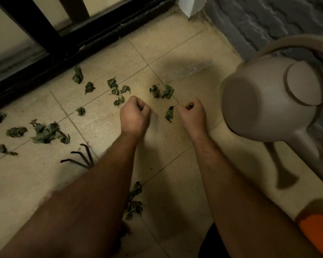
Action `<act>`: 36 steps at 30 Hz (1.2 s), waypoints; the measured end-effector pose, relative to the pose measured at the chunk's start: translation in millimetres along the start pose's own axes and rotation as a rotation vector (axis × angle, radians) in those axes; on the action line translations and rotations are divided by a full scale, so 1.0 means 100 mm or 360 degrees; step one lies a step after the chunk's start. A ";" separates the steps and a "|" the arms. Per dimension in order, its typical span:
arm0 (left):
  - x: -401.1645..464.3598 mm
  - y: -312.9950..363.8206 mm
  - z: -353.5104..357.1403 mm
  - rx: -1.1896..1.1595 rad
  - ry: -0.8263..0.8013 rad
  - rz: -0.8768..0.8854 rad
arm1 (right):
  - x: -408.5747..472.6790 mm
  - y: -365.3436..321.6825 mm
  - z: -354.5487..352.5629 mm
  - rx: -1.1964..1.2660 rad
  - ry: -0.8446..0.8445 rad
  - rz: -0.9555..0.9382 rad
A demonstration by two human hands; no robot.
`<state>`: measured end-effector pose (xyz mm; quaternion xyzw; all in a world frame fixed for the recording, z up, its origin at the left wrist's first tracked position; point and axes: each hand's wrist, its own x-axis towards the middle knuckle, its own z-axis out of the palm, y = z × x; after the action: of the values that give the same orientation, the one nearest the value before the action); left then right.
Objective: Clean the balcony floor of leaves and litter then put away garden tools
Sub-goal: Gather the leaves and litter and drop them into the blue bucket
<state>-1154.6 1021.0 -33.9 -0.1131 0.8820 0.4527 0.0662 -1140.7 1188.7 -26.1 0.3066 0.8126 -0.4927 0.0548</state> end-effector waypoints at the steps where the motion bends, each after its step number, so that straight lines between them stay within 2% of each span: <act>1: -0.02 -0.01 -0.02 -0.0215 -0.0017 -0.0117 | 0.00 -0.01 0.05 -0.0109 -0.0050 -0.0036; 3: -0.06 0.01 -0.05 -0.0751 -0.0098 -0.0401 | -0.03 -0.02 0.13 -0.0427 -0.0130 -0.0089; 5: -0.05 0.01 -0.06 -0.0910 -0.0140 -0.0556 | -0.09 0.00 0.20 -0.0727 -0.0149 -0.0176; 8: 0.05 0.03 -0.04 -0.0565 -0.0069 -0.0422 | -0.19 0.03 0.22 -0.0818 -0.0132 -0.0274; 12: 0.23 0.15 0.01 -0.0278 -0.0098 -0.0227 | -0.26 0.06 0.12 -0.0163 -0.0074 -0.0141; 17: 0.49 0.26 0.12 0.0224 -0.0198 0.0109 | -0.18 0.05 -0.02 0.0318 -0.0140 0.0120; 21: 0.54 0.22 0.15 0.0528 -0.0348 0.0220 | -0.02 -0.01 -0.04 0.0402 -0.0171 0.0153; 24: 0.47 0.18 0.12 0.0520 -0.0245 0.0257 | 0.08 -0.10 -0.05 0.0276 -0.0224 0.0082; 26: 0.42 0.16 0.09 0.0409 -0.0129 0.0206 | 0.12 -0.16 -0.01 0.0282 -0.0242 0.0091; 31: 0.29 0.08 -0.01 -0.0092 0.0016 -0.0036 | 0.17 -0.21 0.04 0.0751 -0.0341 0.0297; 33: 0.22 0.05 -0.02 -0.0381 0.0029 -0.0200 | 0.19 -0.17 0.04 0.0583 -0.0254 0.0192; 36: 0.10 0.00 -0.03 -0.1123 -0.0051 -0.0529 | 0.24 -0.15 0.10 0.0082 0.0008 -0.0111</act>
<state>-1164.0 1017.4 -34.6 -0.2631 0.6407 0.7129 0.1096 -1170.6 1186.0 -28.8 0.2808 0.8098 -0.5144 0.0277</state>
